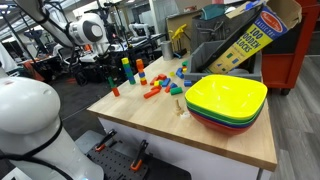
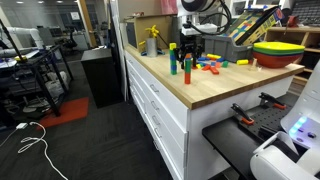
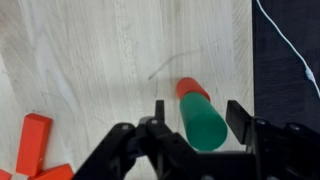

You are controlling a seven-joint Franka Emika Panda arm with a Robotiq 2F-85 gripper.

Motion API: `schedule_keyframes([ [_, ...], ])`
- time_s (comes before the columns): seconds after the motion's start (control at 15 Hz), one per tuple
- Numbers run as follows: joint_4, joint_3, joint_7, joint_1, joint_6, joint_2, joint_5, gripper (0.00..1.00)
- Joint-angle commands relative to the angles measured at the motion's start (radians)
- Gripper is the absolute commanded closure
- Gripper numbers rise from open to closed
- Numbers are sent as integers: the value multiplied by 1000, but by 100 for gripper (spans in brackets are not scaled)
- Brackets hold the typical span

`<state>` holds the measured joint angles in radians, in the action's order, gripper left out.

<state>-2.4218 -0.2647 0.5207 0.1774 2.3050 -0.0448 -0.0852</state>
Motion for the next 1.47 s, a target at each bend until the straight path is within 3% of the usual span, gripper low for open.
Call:
schedule_keyframes([
  [0.0, 5, 16, 19, 10, -13, 8, -14, 4],
  [0.13, 2, 16, 16, 12, -12, 4, -21, 0],
  [0.8, -26, 22, -37, 12, -32, -117, -157, 0],
  [1.4, -54, 21, -12, -8, -36, -237, -106, 0],
])
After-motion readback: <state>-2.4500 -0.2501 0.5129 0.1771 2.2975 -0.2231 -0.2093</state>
